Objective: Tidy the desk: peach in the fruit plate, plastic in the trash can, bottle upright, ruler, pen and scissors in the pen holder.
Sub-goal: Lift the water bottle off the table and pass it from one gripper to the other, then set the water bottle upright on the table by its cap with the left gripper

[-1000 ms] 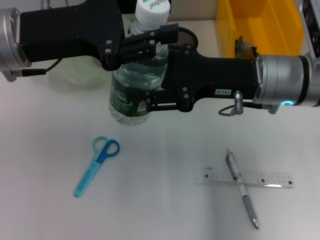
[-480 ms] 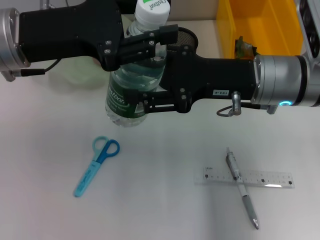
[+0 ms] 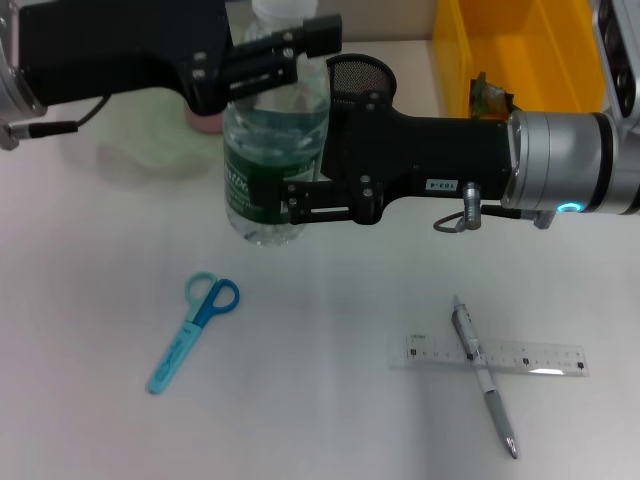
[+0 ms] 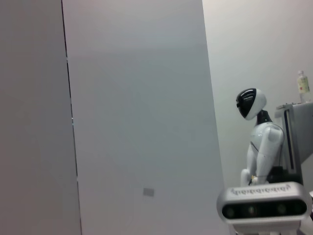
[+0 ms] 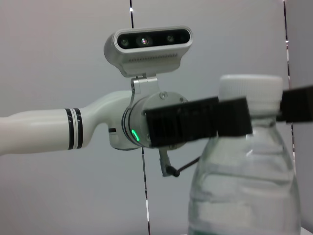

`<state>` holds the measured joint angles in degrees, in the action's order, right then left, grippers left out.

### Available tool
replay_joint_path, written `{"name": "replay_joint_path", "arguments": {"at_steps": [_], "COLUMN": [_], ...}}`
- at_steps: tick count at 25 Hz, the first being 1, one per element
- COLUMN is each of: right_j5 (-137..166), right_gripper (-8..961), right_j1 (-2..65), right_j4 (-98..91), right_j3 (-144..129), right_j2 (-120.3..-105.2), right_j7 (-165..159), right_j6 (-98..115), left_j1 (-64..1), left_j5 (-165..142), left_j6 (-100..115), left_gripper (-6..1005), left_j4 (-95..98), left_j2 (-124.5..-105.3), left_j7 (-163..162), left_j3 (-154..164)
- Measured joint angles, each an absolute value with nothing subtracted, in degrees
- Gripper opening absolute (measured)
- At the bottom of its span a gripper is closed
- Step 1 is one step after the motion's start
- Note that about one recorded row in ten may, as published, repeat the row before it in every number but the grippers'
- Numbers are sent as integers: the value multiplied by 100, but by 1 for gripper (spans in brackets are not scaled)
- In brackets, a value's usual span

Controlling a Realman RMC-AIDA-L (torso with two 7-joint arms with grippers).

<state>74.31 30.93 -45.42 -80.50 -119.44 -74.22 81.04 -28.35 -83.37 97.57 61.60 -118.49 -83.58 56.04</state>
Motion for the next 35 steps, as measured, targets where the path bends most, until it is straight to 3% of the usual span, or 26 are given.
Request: {"name": "replay_joint_path", "arguments": {"at_steps": [35], "right_j5": [7425], "right_gripper": [782], "right_j1": [3038], "right_j4": [-4151], "right_j3": [-7995], "right_j2": [-11948], "right_j7": [-7130], "right_j6": [7676], "left_j1": [-2588], "left_j5": [-8089], "left_j6": [9810], "left_gripper": [448], "left_j4": [6853], "left_j2": [-11837], "left_j7": [-8701], "left_j3": [4905]}}
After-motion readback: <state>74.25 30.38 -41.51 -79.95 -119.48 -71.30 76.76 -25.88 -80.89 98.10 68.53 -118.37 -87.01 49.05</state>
